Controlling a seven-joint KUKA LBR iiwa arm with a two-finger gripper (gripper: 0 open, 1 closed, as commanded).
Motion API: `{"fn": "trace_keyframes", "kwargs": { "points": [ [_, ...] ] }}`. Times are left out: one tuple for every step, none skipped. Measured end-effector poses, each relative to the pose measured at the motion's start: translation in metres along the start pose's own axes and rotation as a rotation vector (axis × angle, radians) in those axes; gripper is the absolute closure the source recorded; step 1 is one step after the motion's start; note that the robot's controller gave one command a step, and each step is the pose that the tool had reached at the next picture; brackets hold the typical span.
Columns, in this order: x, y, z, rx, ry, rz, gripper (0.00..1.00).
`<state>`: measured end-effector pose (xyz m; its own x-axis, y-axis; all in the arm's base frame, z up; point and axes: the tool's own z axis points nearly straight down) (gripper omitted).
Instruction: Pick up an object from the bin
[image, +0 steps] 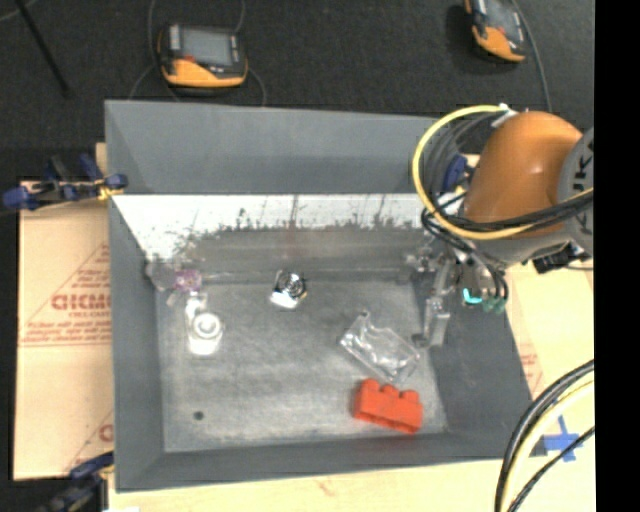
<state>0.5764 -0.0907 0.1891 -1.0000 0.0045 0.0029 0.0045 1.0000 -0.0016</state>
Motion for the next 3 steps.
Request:
{"fn": "trace_keyframes", "kwargs": {
  "points": [
    [0.013, 0.027, 0.120, 0.002, -0.008, -0.200, 0.00],
    [0.013, 0.027, 0.118, 0.002, -0.009, -0.203, 1.00],
    [-0.002, 0.013, -0.020, 0.002, -0.009, -0.750, 1.00]
  ]
}}
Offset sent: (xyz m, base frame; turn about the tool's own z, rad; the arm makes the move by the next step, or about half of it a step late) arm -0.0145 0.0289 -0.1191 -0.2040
